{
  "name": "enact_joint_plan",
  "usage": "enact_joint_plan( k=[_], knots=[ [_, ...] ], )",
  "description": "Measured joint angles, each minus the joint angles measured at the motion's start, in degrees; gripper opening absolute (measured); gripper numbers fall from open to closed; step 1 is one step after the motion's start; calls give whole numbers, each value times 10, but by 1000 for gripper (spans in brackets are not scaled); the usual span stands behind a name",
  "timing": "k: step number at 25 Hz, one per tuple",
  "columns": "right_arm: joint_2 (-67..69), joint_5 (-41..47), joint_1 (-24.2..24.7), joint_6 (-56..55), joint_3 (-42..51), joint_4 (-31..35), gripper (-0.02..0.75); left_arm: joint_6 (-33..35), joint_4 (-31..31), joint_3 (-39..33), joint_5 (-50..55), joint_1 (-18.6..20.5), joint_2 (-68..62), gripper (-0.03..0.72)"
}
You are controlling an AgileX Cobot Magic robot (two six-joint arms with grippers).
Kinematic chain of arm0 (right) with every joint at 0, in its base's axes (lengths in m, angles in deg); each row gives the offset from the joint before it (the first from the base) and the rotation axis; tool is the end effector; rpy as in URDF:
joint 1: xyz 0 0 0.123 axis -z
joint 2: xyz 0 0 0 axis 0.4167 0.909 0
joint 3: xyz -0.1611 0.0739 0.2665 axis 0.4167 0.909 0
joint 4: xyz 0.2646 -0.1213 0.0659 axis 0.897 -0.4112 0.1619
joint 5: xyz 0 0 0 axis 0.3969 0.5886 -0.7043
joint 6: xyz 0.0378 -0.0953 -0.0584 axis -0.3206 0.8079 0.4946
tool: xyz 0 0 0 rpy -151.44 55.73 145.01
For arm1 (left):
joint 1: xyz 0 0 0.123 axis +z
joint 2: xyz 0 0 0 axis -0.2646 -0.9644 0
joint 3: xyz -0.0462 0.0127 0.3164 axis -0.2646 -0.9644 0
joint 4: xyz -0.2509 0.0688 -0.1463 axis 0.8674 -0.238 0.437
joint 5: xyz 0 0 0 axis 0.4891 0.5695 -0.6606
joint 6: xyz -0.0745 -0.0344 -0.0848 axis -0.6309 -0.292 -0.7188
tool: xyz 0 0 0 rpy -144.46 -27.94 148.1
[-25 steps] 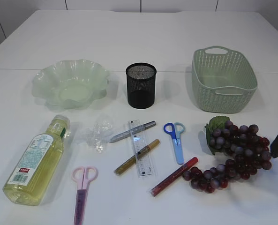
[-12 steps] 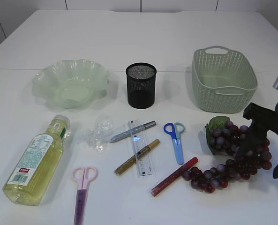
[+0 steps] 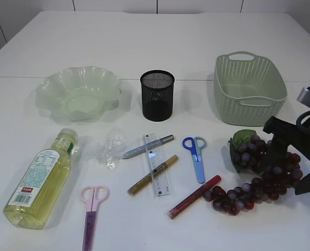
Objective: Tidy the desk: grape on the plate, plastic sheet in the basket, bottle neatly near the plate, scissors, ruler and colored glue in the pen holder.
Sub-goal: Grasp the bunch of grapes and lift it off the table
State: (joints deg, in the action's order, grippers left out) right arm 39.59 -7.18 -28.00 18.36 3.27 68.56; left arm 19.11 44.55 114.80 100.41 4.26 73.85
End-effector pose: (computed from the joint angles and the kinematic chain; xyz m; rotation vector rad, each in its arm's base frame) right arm 0.3057 0.0536 0.1804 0.7444 2.9585 0.5175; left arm 0.0224 0.0007 0.2930 0.1036 2.0616 -0.1179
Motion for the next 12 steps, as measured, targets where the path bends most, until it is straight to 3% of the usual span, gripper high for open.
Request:
enact_joint_plan(
  k=[6,12],
  knots=[
    [8,-73,-20,-19,-1,14,576,0,0,0,0,0,0,435],
    [27,-74,-36,-81,-1,-26,576,0,0,0,0,0,0,435]
  ],
)
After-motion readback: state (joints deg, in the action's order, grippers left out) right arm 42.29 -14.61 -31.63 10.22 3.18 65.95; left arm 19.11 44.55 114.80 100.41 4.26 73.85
